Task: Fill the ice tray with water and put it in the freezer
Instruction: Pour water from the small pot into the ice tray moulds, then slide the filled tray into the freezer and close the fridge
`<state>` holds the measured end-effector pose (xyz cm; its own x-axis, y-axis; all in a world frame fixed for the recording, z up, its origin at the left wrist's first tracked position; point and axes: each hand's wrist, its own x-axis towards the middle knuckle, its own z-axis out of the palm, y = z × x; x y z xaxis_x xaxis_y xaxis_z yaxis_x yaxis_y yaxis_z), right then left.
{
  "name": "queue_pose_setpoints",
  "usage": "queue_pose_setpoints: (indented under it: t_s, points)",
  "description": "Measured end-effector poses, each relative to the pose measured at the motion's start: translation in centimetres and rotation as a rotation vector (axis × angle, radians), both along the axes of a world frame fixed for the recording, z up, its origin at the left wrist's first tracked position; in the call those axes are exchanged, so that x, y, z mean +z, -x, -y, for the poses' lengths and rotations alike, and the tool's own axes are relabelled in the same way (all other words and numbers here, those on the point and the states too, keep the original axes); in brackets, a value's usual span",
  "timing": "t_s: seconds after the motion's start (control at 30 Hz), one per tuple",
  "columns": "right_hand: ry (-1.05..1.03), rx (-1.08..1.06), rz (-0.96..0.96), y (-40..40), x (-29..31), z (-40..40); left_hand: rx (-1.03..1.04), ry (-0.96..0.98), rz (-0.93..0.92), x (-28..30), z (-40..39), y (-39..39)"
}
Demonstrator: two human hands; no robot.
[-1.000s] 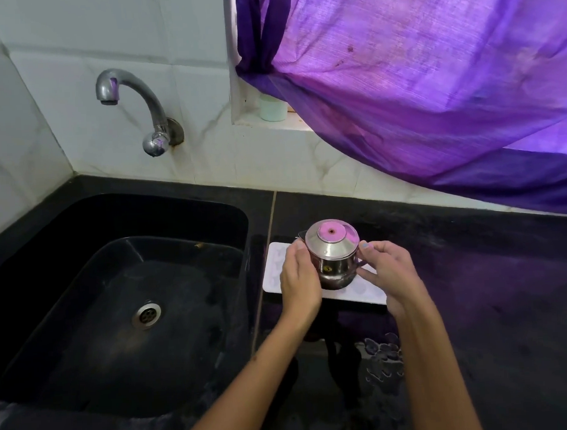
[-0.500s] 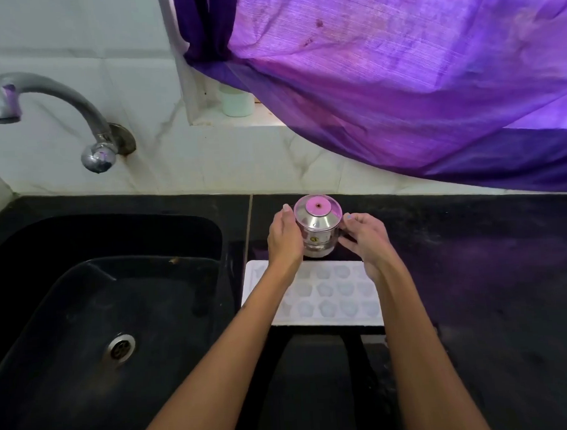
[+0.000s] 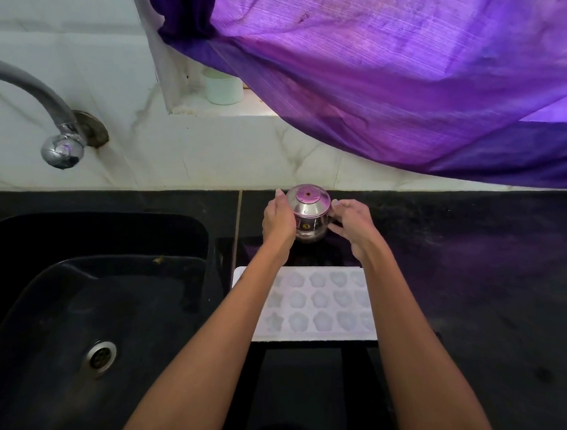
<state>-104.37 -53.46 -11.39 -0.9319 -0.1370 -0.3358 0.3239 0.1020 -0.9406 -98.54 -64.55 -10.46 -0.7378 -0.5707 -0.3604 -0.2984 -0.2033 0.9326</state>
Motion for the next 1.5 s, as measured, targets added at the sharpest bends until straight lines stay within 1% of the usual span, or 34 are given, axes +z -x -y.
queue_pose_setpoints:
  t_s: [0.2, 0.37, 0.43, 0.5, 0.57, 0.63, 0.7, 0.8, 0.87, 0.93, 1.1, 1.23, 1.4, 1.5]
  points:
    - [0.012, 0.012, 0.019, 0.3, -0.7, -0.4, -0.013, -0.009, 0.003, 0.1, 0.1, 0.3]
    - [-0.035, 0.066, 0.022, -0.2, 0.3, -1.3, -0.035, 0.046, 0.038, 1.1, 0.4, -0.9]
    - [-0.147, 0.051, -0.023, -0.8, 0.9, -2.3, -0.027, 0.095, -0.008, 1.1, 1.2, -2.1]
    - [-0.378, -0.005, -0.109, -1.8, 1.1, -3.8, 0.011, 0.151, -0.032, 1.2, 1.9, -4.4]
    - [-0.607, -0.050, -0.158, -3.4, 0.9, -5.7, 0.061, 0.234, -0.017, 0.5, 2.5, -7.0]
    - [-0.718, -0.064, -0.137, -5.2, 0.5, -7.4, 0.125, 0.266, 0.022, -0.3, 2.8, -9.7]
    - [-0.758, -0.046, -0.079, -7.0, 0.0, -8.8, 0.149, 0.278, 0.050, -1.3, 3.1, -12.1]
    - [-0.745, -0.043, 0.022, -9.1, -1.1, -9.6, 0.154, 0.318, 0.145, -2.7, 3.3, -14.6]
    - [-0.702, -0.061, 0.088, -10.2, -1.7, -9.6, 0.151, 0.275, 0.184, -3.2, 3.0, -15.4]
    - [-0.657, -0.073, 0.112, -10.9, -2.0, -9.5, 0.118, 0.264, 0.213, -3.4, 2.4, -15.9]
    - [-0.504, -0.166, 0.077, -12.2, -2.2, -9.3, 0.069, 0.225, 0.238, -3.1, 2.2, -16.3]
    - [-0.453, -0.219, 0.048, -13.0, -2.1, -9.2, 0.077, 0.201, 0.228, -2.9, 2.3, -16.8]
    - [-0.402, -0.193, 0.026, -14.0, -1.6, -8.4, 0.137, 0.143, 0.223, -3.0, 3.2, -19.1]
    - [-0.342, -0.136, -0.008, -14.8, -0.9, -7.1, 0.233, 0.087, 0.196, -2.6, 3.8, -21.8]
